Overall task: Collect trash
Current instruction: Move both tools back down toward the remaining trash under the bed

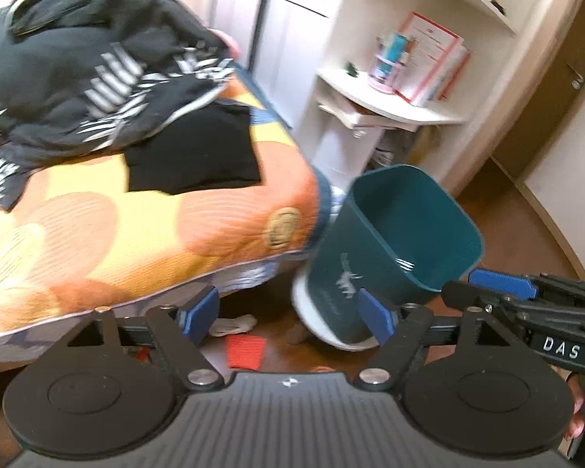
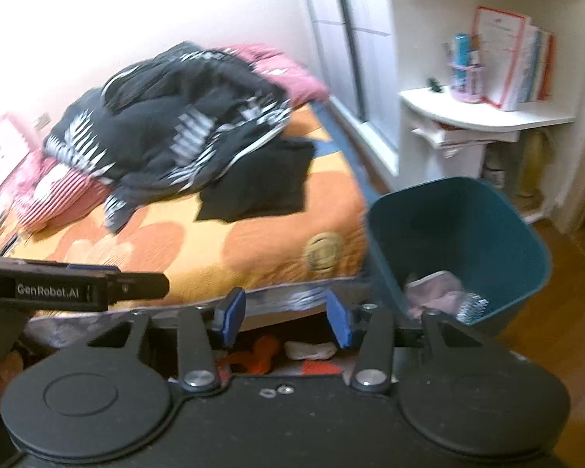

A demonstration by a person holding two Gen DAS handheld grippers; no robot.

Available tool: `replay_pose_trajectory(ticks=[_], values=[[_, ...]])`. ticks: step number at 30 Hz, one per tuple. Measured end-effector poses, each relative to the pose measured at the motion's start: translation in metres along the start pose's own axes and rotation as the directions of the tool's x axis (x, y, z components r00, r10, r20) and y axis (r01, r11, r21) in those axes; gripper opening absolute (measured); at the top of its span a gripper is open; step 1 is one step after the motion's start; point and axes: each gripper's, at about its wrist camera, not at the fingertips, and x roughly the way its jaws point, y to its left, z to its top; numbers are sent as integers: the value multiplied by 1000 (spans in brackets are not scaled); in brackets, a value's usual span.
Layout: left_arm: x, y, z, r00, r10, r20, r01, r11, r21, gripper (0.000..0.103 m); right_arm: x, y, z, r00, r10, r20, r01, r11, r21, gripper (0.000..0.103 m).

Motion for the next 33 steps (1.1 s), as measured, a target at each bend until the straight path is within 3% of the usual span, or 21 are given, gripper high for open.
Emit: replay_pose_trajectory(ticks=[10,15,19,24,28,33], values=[[5,95,-37,996,87,-8,-87,982,-166,97,58,60,-36,988,139,-69,-143,987,-69,50],[36,155,-67,987,131,-91,-152,945,-291,97,111,78,-58,957,218,-189,-233,971,-61,50],[64,194,-93,961,215,-177,-265,901,-343,97,153,94,-76,950,196,-242,-237,959,-154,50],[107,236,-124,931,226,-288,-338,831,-442,97,205,108,-98,930,172,-324,-258,935,-244,50],[139,259,-139,897,267,-352,-413,789,-455,97,245,118,-115,902,159,-401,-304,894,-329,50],[184,288,-163,857,275,-436,-483,723,-494,97,297,127,-144,853,128,-506,-381,815,-436,50]])
